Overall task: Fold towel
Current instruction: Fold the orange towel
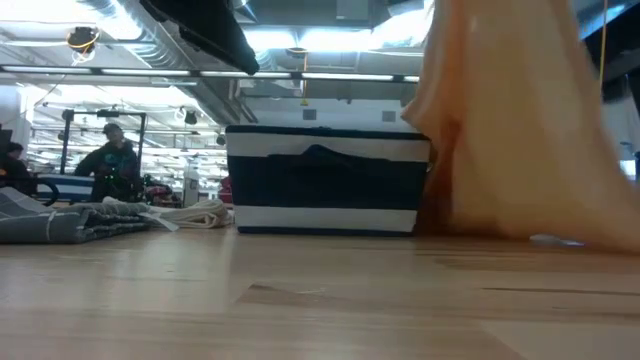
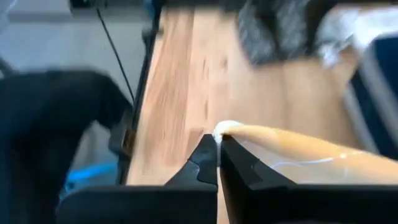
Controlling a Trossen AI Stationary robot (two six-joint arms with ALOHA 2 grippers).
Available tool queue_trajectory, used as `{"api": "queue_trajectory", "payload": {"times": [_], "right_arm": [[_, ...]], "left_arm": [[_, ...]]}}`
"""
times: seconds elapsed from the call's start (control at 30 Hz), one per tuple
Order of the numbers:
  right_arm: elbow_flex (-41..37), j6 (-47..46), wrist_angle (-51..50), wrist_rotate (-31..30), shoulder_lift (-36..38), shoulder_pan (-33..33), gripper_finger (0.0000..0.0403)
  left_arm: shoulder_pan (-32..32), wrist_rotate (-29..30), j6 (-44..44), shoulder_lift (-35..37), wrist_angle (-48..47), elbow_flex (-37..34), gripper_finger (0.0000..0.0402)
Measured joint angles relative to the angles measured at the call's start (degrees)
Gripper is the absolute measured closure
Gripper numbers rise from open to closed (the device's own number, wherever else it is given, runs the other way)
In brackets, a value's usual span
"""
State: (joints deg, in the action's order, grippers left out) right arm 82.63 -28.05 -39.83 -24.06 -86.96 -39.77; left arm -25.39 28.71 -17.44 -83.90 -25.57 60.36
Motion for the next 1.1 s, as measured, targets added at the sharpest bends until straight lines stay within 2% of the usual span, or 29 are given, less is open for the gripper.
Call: {"api": "queue_trajectory", "payload": {"times": [0.2,0.33,0.5,0.63,0.77,0.83,0.93,1.0,1.1], "right_arm": [[-0.02,0.00,2.05,-1.93,-13.97,-0.71,0.0398],[-0.04,2.07,7.60,-2.92,-21.93,0.84,0.0398],[-0.09,3.00,18.18,-4.51,-26.56,5.06,0.0389],[-0.04,4.53,26.78,-0.57,-28.58,8.95,0.0359],[-0.04,6.14,30.99,8.67,-29.46,11.59,0.0302],[-0.02,6.90,28.85,14.23,-29.04,12.50,0.0267],[1.67,4.95,15.23,22.38,-25.82,13.64,0.0220],[3.49,1.67,4.87,22.93,-22.89,13.42,0.0197],[3.87,-1.82,-8.54,17.14,-19.68,11.44,0.0176]], "left_arm": [[-0.49,-0.03,1.56,0.00,2.07,0.02,0.0235],[-0.52,-0.58,1.40,0.00,2.25,0.01,0.0242],[-0.50,-1.79,0.74,0.00,2.22,0.02,0.0246],[-0.90,-2.07,1.02,0.00,2.09,0.02,0.0246],[-1.29,-2.21,0.95,0.00,1.34,0.02,0.0246],[-1.49,-2.23,0.03,0.00,0.51,0.02,0.0247],[-1.55,-2.21,-1.77,-0.09,1.15,0.02,0.0247],[-1.59,-2.18,-3.03,-0.96,2.76,0.06,0.0247],[-1.78,-2.71,-3.94,-4.26,5.99,0.06,0.0247]]}}
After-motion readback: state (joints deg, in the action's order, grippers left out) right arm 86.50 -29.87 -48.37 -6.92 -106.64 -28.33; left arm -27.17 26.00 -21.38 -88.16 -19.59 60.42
